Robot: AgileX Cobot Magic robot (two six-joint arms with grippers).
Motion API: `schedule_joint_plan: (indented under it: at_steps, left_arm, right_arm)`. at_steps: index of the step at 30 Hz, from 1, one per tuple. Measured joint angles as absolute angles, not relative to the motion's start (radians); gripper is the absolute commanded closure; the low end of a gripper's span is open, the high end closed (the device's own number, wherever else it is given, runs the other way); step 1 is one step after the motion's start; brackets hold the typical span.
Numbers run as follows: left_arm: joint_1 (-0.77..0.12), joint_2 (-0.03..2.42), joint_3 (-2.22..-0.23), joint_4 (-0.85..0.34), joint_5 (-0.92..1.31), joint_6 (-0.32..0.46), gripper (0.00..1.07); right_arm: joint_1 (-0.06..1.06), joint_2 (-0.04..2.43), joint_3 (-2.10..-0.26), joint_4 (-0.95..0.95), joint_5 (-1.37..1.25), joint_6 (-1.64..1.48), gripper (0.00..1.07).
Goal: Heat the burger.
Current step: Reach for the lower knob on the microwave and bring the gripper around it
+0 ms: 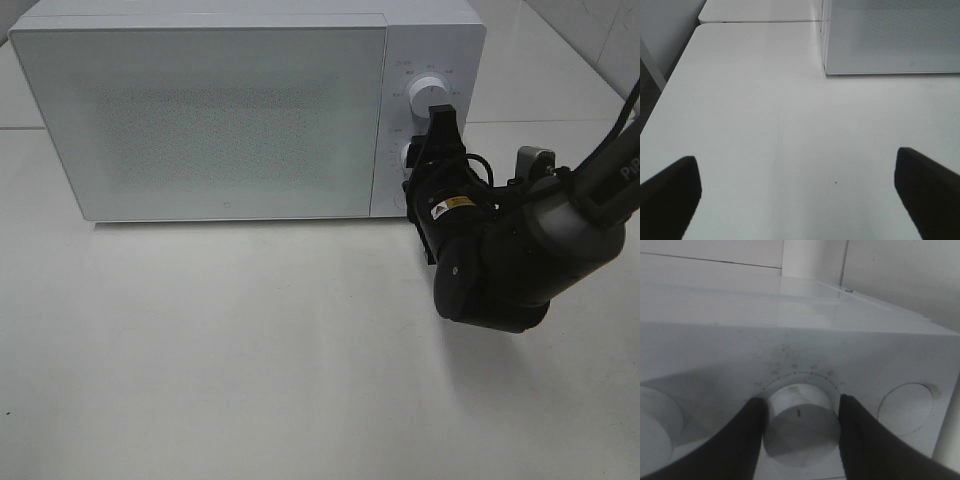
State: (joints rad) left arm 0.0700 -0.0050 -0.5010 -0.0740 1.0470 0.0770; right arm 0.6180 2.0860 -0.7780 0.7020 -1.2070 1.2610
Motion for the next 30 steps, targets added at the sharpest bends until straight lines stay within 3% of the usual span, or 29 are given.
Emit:
schedule_joint_plan:
  at_steps: [11, 22, 28, 30]
  left_arm:
    - [0.07, -0.005, -0.501, -0.074, 1.047, 0.077, 0.06]
    - [0.07, -0.005, -0.501, -0.074, 1.047, 0.077, 0.06]
    - [0.07, -0.005, -0.501, -0.074, 1.047, 0.077, 0.06]
    - [0.07, -0.005, -0.501, -0.074, 1.047, 0.077, 0.06]
  right_arm:
    - [0.618, 2.086, -0.78, 0.716, -1.201, 1.513, 1.04]
    - [0.618, 2.086, -0.78, 0.716, -1.201, 1.507, 1.02]
    - [0.618, 2.086, -0.78, 0.716, -1.201, 1.48, 0.92]
    - [0.618, 2.086, -0.78, 0.716, -1.201, 1.449, 0.82]
